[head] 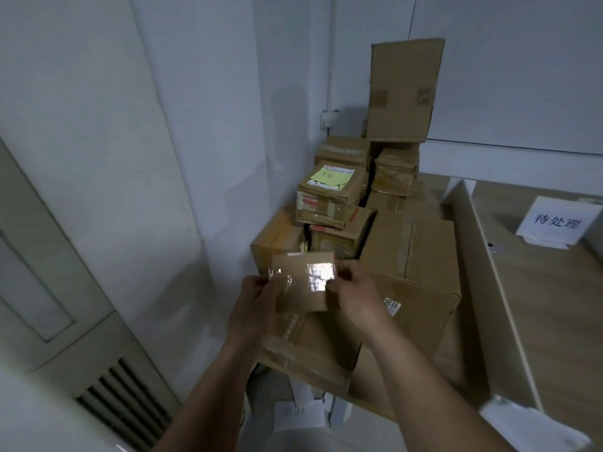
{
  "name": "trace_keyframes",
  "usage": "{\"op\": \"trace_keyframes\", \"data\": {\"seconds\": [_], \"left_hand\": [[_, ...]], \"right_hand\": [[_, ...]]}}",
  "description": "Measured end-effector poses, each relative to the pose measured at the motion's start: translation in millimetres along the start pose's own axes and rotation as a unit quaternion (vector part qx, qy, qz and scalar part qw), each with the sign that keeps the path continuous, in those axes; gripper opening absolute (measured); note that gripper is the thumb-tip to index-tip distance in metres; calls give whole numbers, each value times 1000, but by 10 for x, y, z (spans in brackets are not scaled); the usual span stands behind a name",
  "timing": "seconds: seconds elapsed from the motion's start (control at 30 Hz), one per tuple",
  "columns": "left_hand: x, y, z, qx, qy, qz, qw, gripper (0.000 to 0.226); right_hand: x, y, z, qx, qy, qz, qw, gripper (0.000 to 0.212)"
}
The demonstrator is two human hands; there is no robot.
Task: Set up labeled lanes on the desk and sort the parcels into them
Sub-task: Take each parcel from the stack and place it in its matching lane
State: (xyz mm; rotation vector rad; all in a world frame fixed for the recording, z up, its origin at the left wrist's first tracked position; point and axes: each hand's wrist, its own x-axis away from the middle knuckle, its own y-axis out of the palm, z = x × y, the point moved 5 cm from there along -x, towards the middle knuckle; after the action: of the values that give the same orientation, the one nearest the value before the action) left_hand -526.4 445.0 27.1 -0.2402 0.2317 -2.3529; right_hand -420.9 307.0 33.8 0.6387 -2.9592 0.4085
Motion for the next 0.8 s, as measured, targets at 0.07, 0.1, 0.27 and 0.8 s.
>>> {"op": "trace_keyframes", "data": {"seconds": [0.07,0.1,0.27,0.8], "left_hand": [[82,88,-18,0,28,-47,999,14],[118,125,-55,8,35,-56,998,20],[162,255,-368,28,-38,-50,998,20],[-6,113,-303,-93,-49,80,991,50]], "right_hand": [[43,-8,110,-4,17,-30,999,34],[67,-18,176,2,28,-45,999,30],[97,-52,455,30,72,-58,995,42],[-119,-316,481,133,41,85,987,27]]}}
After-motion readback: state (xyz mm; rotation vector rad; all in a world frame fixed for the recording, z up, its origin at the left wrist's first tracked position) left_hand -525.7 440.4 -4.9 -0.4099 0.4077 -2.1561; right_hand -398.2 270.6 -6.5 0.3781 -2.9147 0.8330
